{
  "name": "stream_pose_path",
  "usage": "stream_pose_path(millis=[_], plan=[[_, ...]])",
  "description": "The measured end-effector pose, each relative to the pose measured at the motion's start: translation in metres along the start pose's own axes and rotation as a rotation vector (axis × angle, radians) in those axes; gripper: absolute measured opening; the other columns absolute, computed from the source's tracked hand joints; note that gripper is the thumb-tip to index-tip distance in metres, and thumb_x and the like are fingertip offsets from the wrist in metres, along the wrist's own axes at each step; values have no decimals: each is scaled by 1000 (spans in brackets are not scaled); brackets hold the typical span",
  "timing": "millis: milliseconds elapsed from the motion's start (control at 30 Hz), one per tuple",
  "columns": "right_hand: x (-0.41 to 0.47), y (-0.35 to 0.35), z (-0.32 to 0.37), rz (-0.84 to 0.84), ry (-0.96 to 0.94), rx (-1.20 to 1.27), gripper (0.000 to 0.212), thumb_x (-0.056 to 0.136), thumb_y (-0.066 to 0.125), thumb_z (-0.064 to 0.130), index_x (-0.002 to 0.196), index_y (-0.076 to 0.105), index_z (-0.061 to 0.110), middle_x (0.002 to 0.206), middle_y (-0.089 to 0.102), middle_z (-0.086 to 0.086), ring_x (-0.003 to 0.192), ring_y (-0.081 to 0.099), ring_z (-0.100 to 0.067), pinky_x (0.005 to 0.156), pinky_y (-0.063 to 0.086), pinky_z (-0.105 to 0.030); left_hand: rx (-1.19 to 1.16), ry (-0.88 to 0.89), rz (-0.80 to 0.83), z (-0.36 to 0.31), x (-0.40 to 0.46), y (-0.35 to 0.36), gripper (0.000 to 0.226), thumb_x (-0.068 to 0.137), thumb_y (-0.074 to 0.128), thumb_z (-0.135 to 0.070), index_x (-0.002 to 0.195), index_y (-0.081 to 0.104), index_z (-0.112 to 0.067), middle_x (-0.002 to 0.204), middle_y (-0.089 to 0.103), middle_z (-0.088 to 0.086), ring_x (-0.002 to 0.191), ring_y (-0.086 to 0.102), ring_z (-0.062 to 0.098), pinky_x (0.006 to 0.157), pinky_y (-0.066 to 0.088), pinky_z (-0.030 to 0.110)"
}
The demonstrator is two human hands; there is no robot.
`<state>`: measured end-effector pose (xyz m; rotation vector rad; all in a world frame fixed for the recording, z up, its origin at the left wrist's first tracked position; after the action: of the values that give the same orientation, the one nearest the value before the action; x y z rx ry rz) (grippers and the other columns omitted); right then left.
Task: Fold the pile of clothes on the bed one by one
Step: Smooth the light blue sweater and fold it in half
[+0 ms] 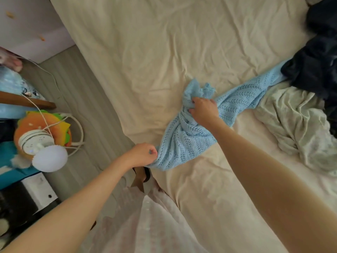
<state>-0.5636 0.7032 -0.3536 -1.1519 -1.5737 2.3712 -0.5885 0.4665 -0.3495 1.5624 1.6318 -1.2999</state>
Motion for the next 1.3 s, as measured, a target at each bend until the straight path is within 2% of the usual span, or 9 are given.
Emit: stream_pose_path(millis=[100,267,433,567,733,900,1133,1200,1300], plan=[[-27,-2,-20,-168,138,514,16,93,49,16,81,57,7,63,51,1,56,43,-10,53,32,-25,-202,-12,-122,2,8,11,33,93,53,-30,125,50,-21,129,55,0,114,54,19,97,44,33],[-111,11,-63,-421,465,1059,32,90,52,10,62,38,19,61,30,8,51,29,-1,49,24,-17,-538,37,-164,-43,21,26,76,86,66,-31,147,23,-19,138,48,2,125,47,18,98,37,27],[-167,47,-82,-301,588,846,34,89,52,7,61,34,14,57,31,2,56,28,-12,48,23,-22,-406,67,32,-74,26,33,27,90,62,-20,116,58,-13,87,64,4,76,59,16,77,46,27],[-176,55,-81,-225,578,950,29,87,52,2,62,39,-3,61,33,-6,60,30,-16,55,24,-27,-293,112,-211,-64,21,24,7,92,56,-22,95,62,-21,94,61,-6,85,56,8,65,39,14],[-158,36,-40,-11,357,1250,21,86,56,12,83,59,-9,72,50,-7,69,44,-17,62,35,-31,-629,11,-90,-44,21,27,87,80,70,-41,148,18,-24,145,36,-2,132,38,16,99,32,26],[-163,54,-39,275,253,858,27,89,52,12,63,45,14,60,42,4,58,39,-10,51,28,-19,-589,146,-68,-64,24,59,62,79,74,-14,133,45,-23,112,57,-11,113,54,12,79,40,12],[-182,66,-134,922,310,69,20,102,30,15,106,49,12,110,46,-7,97,40,-14,80,32,-23,204,246,208,-26,-7,100,30,94,52,-25,123,60,-27,109,56,-1,107,53,16,83,38,25],[-174,58,-139,838,408,137,28,101,34,15,117,56,11,120,54,-10,102,46,-15,86,36,-28,287,178,176,-26,-10,97,30,95,44,-21,118,62,-27,118,60,-3,108,56,17,89,45,31],[-146,35,-140,170,500,233,32,96,40,17,120,59,10,122,61,-16,108,58,-30,83,45,-34,226,196,-268,-50,-8,73,26,93,42,-13,106,64,-21,113,60,-2,100,58,19,74,44,29]])
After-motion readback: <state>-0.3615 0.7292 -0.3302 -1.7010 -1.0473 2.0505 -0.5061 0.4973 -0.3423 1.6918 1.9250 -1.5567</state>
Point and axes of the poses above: each hand's wrist, its own x-axis towards the middle knuckle, its own y-axis out of the palm, z = x × y, the point moved 2 cm from there along x, towards the middle knuckle
